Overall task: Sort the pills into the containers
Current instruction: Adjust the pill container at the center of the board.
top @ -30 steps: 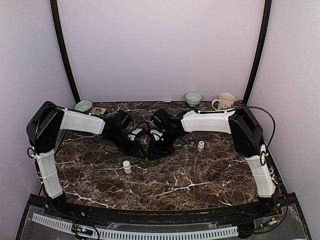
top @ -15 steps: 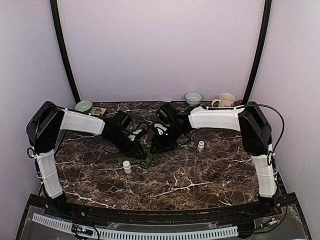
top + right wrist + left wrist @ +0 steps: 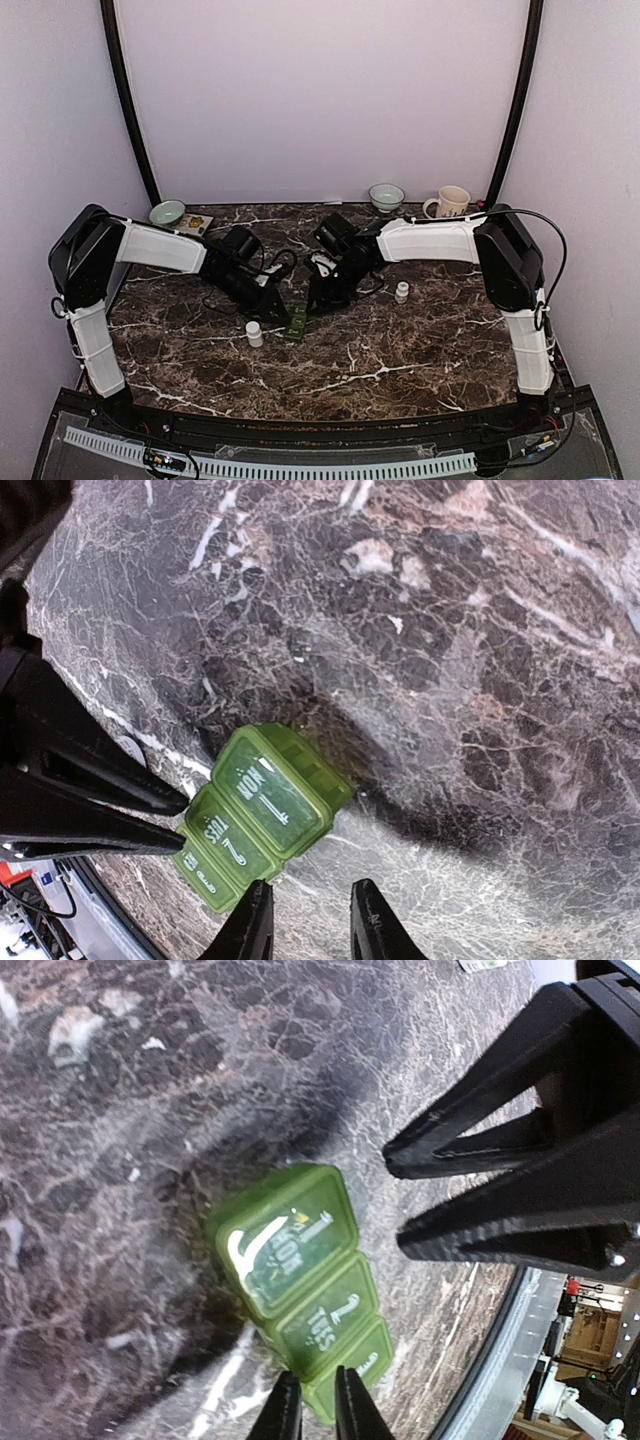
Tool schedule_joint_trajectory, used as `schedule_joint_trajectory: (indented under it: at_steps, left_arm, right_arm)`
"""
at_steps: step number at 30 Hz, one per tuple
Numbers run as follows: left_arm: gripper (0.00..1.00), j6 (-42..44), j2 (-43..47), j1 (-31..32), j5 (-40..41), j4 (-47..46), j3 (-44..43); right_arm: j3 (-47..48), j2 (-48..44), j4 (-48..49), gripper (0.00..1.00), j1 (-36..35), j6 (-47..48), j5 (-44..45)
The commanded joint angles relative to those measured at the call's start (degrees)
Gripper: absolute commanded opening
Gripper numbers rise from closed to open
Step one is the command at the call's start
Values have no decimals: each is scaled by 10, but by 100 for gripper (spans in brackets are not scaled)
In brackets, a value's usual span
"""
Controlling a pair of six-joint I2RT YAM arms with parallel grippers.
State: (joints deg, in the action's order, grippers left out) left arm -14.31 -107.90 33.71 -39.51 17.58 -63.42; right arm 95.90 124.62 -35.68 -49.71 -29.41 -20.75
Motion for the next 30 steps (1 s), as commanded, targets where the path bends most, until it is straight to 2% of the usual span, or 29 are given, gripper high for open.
schedule_joint_trajectory:
  at_steps: [1,12,21,30]
  left_arm:
    - [15,-16,31,11,-22,-11,16]
    - [12,-20,44,12,-5,7,7]
    - [23,-31,73,11,87,23,-14]
    - [33,-44,48,5,76,11,-9]
  right_arm:
    - [-12,-2,14,26,2,-3,-3]
    - [-36,-17,43,22,5,-9,-6]
    - [-31,-21,56,28,8,-15,-15]
    - [-28,-18,52,28,10,-17,-15]
